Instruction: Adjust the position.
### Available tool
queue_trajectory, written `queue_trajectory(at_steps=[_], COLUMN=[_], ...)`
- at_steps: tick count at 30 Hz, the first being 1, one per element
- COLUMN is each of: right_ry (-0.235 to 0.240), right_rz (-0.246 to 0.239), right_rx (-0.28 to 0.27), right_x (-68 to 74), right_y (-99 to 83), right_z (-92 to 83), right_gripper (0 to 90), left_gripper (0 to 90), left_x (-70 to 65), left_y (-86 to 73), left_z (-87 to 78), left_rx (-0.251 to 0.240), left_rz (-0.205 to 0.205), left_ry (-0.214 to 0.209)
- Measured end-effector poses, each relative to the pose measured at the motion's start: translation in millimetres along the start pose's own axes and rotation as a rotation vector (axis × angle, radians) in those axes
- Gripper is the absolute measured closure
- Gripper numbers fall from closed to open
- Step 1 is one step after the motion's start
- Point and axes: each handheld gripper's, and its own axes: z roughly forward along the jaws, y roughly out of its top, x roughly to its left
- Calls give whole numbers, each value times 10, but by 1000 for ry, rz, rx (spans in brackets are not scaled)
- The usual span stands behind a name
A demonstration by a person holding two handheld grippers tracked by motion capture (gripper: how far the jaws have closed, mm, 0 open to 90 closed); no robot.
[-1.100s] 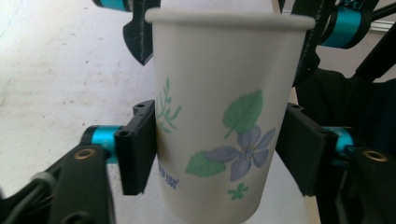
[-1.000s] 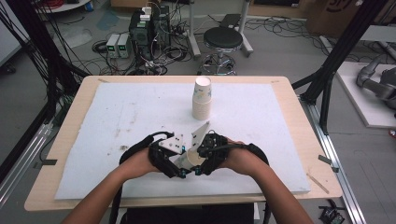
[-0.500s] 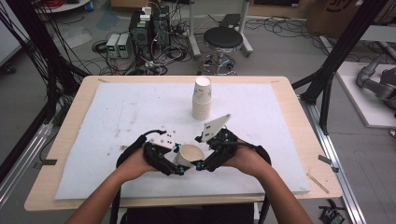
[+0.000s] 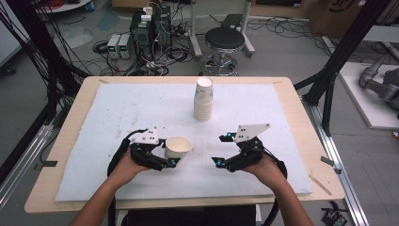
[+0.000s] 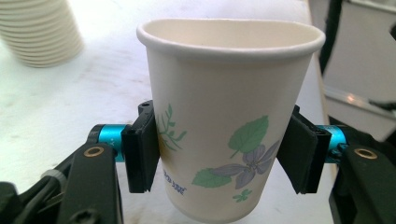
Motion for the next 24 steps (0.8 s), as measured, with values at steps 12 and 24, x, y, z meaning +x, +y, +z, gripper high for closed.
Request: queue_trajectory(at_steps=[12,24], right_ry=[-250,-287], right_rz=[122,137], right_rx=[-182,-198], right_x=[-92,-108], right_y=[-597,-624], right_z=[-157,-171], right_gripper=[204,204], left_gripper=[357,346], left_x=[103,138], left_y=[-148,-203], left_z=[-347,-389], left_rx=[-257,-268], left_rz=[-19,-11], left_ry=[197,233])
